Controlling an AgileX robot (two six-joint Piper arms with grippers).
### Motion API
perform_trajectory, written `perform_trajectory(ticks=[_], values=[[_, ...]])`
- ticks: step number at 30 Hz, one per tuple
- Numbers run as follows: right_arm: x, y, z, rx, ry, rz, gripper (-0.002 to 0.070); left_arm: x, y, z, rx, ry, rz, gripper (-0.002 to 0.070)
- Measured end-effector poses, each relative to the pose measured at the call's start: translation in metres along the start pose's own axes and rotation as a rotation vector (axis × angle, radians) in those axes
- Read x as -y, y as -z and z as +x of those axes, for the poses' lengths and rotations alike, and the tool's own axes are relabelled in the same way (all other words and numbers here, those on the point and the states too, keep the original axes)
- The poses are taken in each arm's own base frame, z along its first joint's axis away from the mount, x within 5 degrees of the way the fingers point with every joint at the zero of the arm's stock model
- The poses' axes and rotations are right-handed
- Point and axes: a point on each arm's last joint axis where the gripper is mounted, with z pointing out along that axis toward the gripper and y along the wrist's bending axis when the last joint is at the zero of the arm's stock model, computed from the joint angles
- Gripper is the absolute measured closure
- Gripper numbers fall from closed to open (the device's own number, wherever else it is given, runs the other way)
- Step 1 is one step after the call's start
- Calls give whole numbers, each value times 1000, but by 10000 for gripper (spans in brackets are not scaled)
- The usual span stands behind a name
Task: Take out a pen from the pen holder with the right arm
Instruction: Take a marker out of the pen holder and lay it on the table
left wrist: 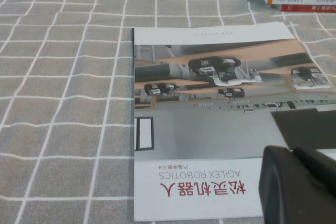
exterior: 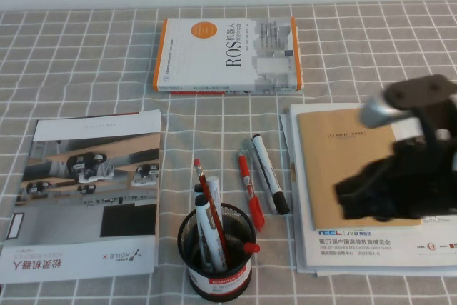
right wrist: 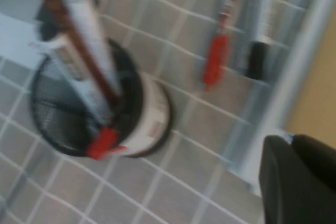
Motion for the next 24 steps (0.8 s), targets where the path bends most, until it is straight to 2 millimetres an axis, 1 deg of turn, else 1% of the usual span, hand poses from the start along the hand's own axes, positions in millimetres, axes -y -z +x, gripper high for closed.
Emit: perform_trajectory(ticks=[1, 4, 7, 9, 11, 14, 20, 21, 24], values=[[-7, -3, -4, -1, 20, -16, 688, 0, 0, 0, 0, 0, 0, 678], [-31, -19, -18, 6, 93, -60, 688, 0, 0, 0, 0, 0, 0, 678], [-52, -30, -26, 35, 150, -100, 688, 0, 0, 0, 0, 0, 0, 678], [-62, -36, -29, 71, 170, -120, 685, 0, 0, 0, 0, 0, 0, 678], [-70, -40, -31, 113, 194, -137, 661, 0, 0, 0, 0, 0, 0, 678], [-80, -43, -33, 173, 235, -158, 584, 0, 0, 0, 0, 0, 0, 678], [-87, -51, -40, 312, 246, -168, 318, 0, 0, 0, 0, 0, 0, 678], [-87, -52, -40, 347, 245, -169, 291, 0, 0, 0, 0, 0, 0, 678], [-83, -62, -30, 463, 262, -155, 258, 0, 0, 0, 0, 0, 0, 678]])
